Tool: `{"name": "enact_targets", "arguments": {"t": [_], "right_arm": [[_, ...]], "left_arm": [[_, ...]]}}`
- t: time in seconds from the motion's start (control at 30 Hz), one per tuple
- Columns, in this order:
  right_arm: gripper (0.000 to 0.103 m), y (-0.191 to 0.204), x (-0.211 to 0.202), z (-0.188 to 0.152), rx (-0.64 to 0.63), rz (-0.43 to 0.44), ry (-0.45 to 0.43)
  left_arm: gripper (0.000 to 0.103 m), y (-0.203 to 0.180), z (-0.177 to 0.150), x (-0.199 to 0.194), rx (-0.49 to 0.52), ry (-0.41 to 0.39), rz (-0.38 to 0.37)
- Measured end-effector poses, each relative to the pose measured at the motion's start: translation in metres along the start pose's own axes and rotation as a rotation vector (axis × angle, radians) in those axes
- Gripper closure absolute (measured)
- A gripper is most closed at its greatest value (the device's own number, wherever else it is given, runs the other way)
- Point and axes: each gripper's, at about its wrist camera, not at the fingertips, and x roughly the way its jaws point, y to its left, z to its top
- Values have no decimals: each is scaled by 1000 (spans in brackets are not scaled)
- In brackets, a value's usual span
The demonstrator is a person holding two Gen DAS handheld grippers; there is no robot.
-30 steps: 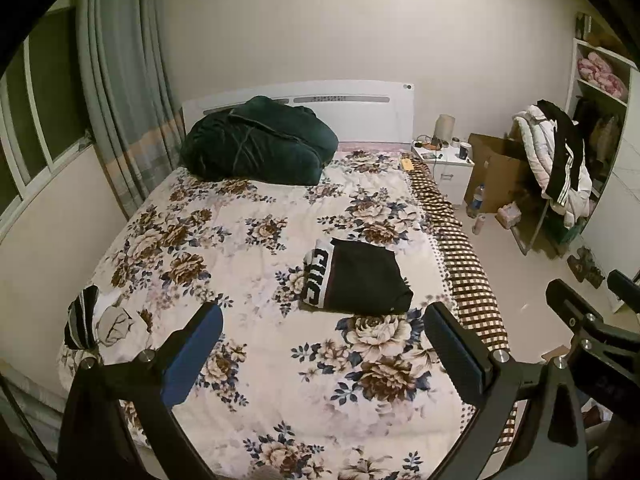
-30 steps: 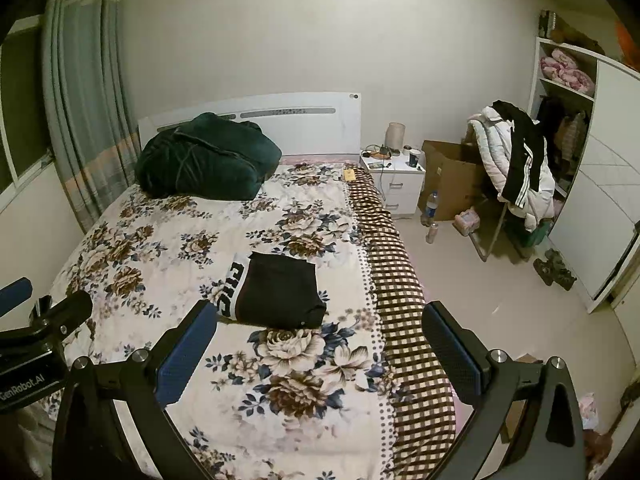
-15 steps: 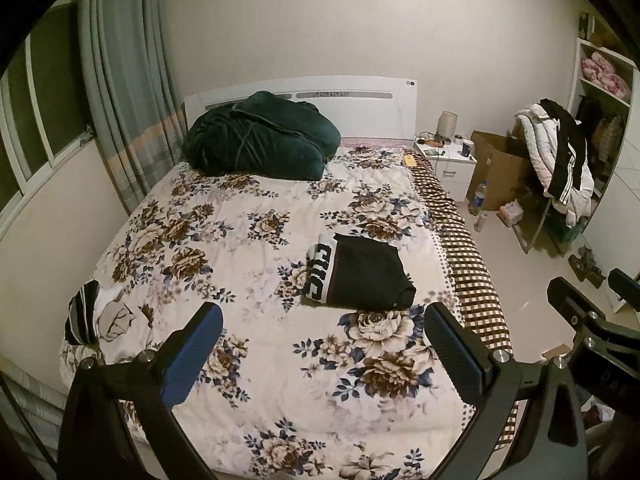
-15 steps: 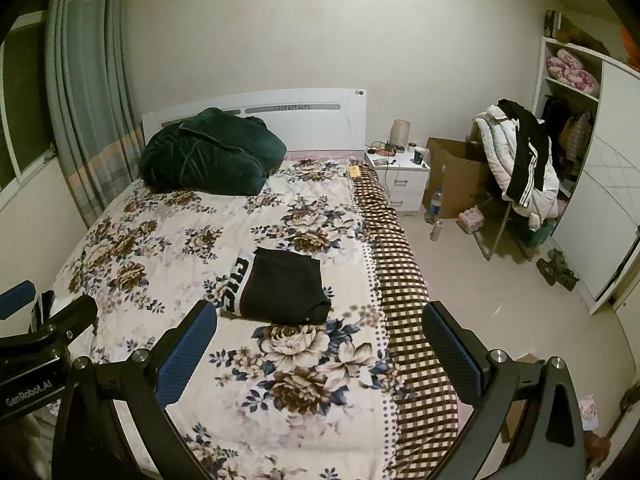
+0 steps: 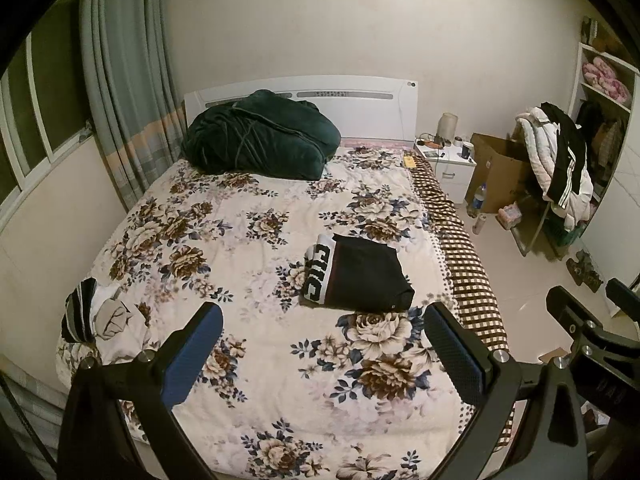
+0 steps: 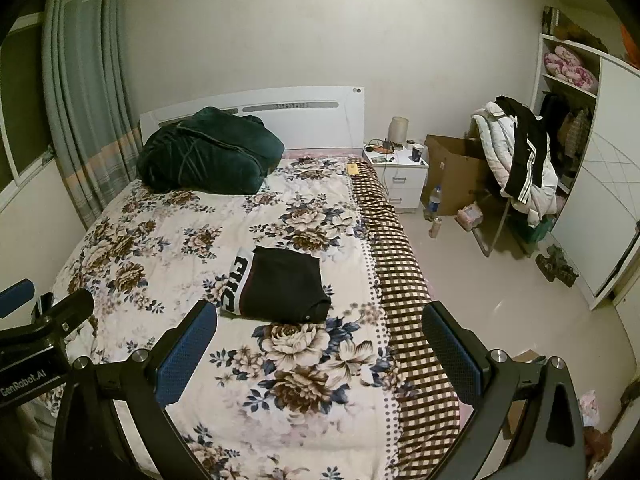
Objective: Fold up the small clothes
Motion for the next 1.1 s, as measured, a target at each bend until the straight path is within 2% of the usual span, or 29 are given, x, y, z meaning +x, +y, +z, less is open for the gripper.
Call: {"name": "enact_targets", "arguments": {"t": [1.1], "right_arm": [[0,-4,5,2,1,6,1]], "left_arm": [[0,-5,2,3,-4,-2,17]]}}
